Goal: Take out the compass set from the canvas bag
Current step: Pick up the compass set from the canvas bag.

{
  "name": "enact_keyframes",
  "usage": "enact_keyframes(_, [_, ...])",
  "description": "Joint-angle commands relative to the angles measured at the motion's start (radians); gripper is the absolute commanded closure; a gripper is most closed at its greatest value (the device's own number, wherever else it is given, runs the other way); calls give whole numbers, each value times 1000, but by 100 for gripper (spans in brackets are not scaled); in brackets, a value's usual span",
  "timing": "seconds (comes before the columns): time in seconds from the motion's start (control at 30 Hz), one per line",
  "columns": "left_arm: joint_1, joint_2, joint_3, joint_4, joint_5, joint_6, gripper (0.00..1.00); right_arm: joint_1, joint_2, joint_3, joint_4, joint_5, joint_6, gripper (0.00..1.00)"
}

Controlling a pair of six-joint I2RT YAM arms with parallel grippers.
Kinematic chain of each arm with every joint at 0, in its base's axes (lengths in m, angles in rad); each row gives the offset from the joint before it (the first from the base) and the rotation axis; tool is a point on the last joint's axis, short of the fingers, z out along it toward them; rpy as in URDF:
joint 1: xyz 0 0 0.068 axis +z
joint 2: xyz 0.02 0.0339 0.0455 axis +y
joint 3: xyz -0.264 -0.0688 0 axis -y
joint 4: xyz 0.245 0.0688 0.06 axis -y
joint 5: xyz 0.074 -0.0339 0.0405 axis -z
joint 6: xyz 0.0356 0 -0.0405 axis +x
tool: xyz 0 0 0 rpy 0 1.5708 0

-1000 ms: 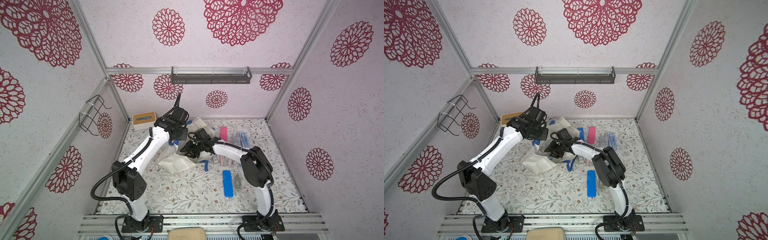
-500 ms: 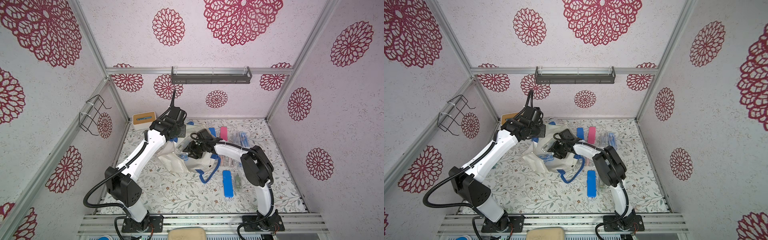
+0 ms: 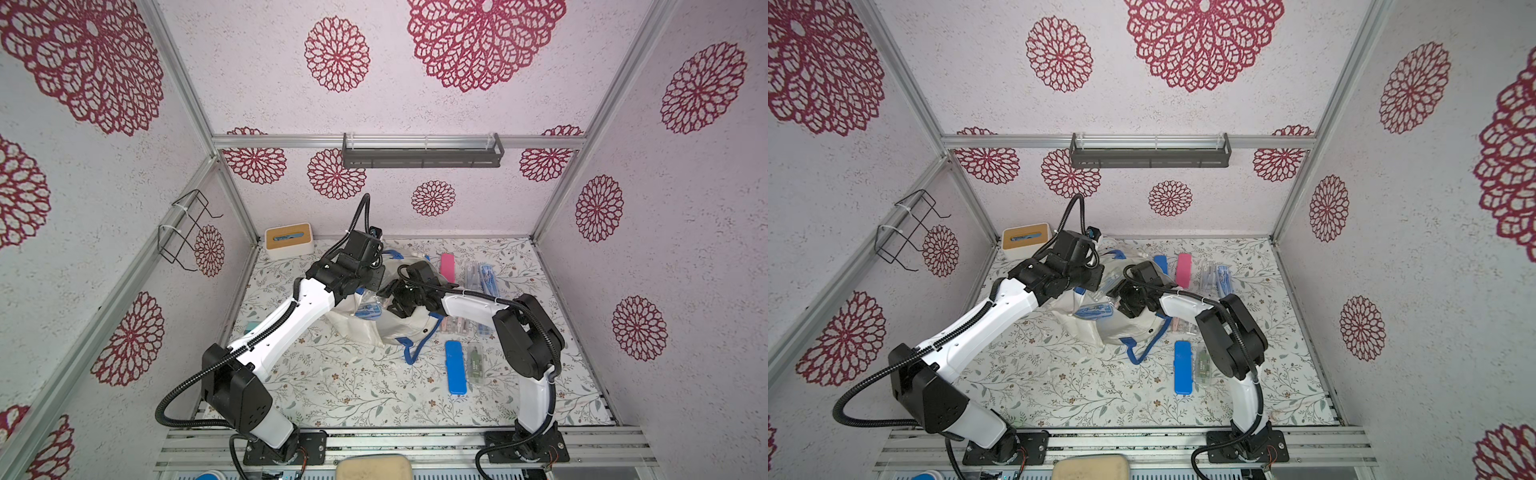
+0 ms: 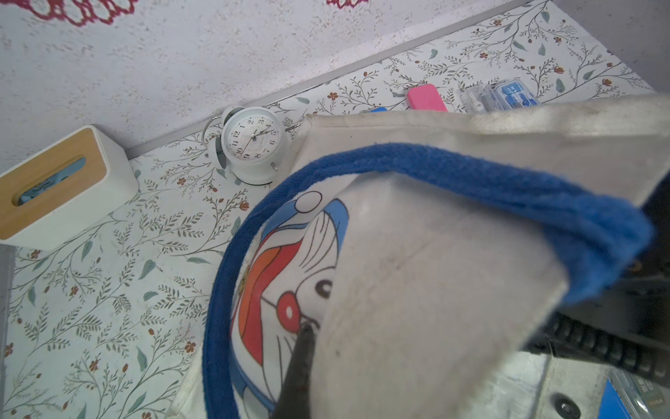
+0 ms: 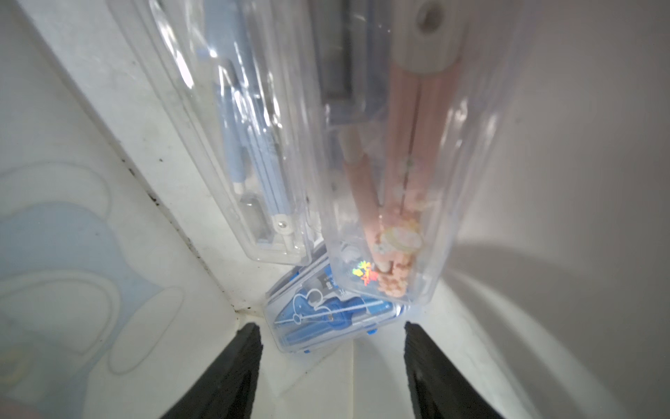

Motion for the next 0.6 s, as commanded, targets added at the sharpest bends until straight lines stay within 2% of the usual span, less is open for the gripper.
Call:
enact_keyframes(0.0, [-21, -49, -4, 144, -12, 18, 100, -17, -31, 44, -49, 124, 69, 35])
enact_keyframes(0.07, [-33, -46, -3, 154, -15, 12, 100, -17, -12, 79, -143, 147, 44, 35])
enact_keyframes(0.23, [-63, -21, 17, 153, -18, 3, 100, -20, 13, 83, -225, 179, 26, 28])
enact_keyframes(0.4, [-81, -19, 16, 169, -6, -12, 100, -33, 44, 104, -300, 206, 1, 26])
enact_keyframes(0.57, [-93, -22, 17, 171, 14, -27, 100, -43, 85, 114, -275, 216, 3, 26])
